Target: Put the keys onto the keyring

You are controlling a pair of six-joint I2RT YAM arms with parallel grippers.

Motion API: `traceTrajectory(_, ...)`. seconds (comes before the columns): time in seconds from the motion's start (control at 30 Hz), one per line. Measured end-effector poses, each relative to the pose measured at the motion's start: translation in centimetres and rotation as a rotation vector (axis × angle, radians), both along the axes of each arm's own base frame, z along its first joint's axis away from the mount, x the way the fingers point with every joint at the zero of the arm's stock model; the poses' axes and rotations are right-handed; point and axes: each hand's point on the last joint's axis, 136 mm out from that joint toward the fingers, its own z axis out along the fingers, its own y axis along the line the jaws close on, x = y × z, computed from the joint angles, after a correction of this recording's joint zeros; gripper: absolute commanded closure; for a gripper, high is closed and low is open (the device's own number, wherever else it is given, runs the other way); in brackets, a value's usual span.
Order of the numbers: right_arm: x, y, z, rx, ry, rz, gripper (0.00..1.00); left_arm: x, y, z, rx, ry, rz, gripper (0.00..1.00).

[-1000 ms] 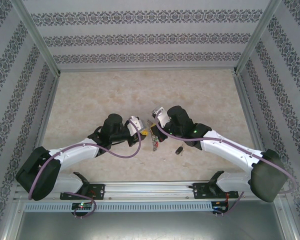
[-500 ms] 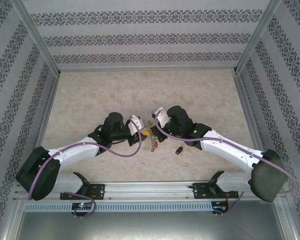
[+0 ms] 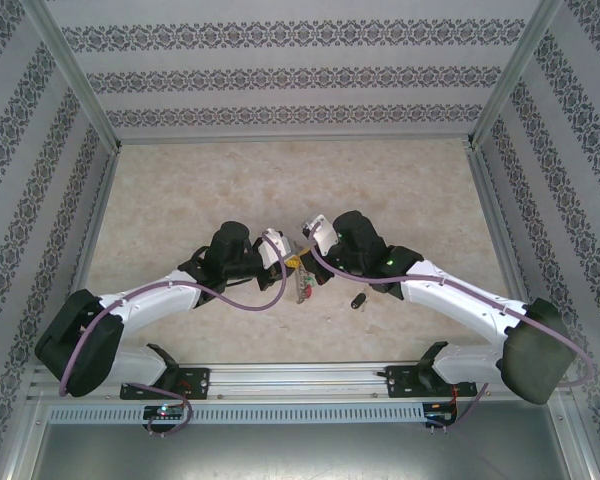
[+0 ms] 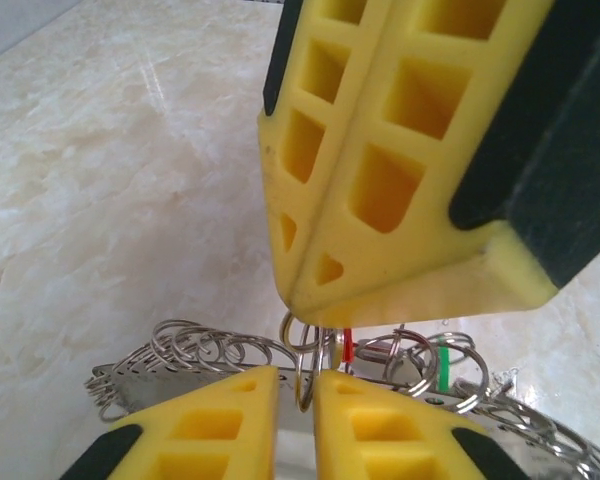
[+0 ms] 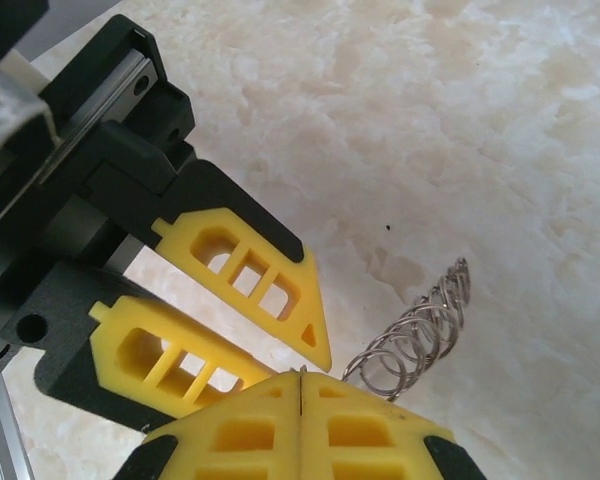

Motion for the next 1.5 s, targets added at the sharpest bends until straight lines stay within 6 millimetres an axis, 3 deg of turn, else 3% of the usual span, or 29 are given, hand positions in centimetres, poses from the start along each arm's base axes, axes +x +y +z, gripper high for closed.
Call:
traceTrajectory(0.1, -0.1, 0.0, 0.0, -0.002, 0.001, 0.002, 1.00, 0.0, 0.0, 0.0, 0.005, -0.003, -0.003, 1.00)
traceTrajectory(0.5, 1.7, -2.2, -1.3, 0.024, 0.084, -0.123, 1.00, 0.5, 0.0, 0.4, -0.008, -0.023, 0.019, 1.00)
traceTrajectory(0.67, 2.1, -2.4, -2.7, 0.040, 0.135, -0.154, 1.00, 0.5, 0.1, -0.2, -0.025, -0.024, 0.029, 1.00)
traceTrajectory(0.83, 2.3, -2.2, -2.6, 0.060, 0.143, -0.152, 1.00, 0.6, 0.1, -0.4, -0.033, -0.028, 0.036, 1.00)
traceTrajectory(1.17, 2.0, -1.8, -1.2, 0.088, 0.132, -0.126, 1.00, 0.6, 0.2, -0.7, -0.024, -0.022, 0.043, 0.77)
traceTrajectory(1.5, 1.4, -1.3, -0.6, 0.087, 0.138, -0.099, 1.00, 0.1, 0.5, -1.0, -0.005, 0.005, 0.041, 0.70)
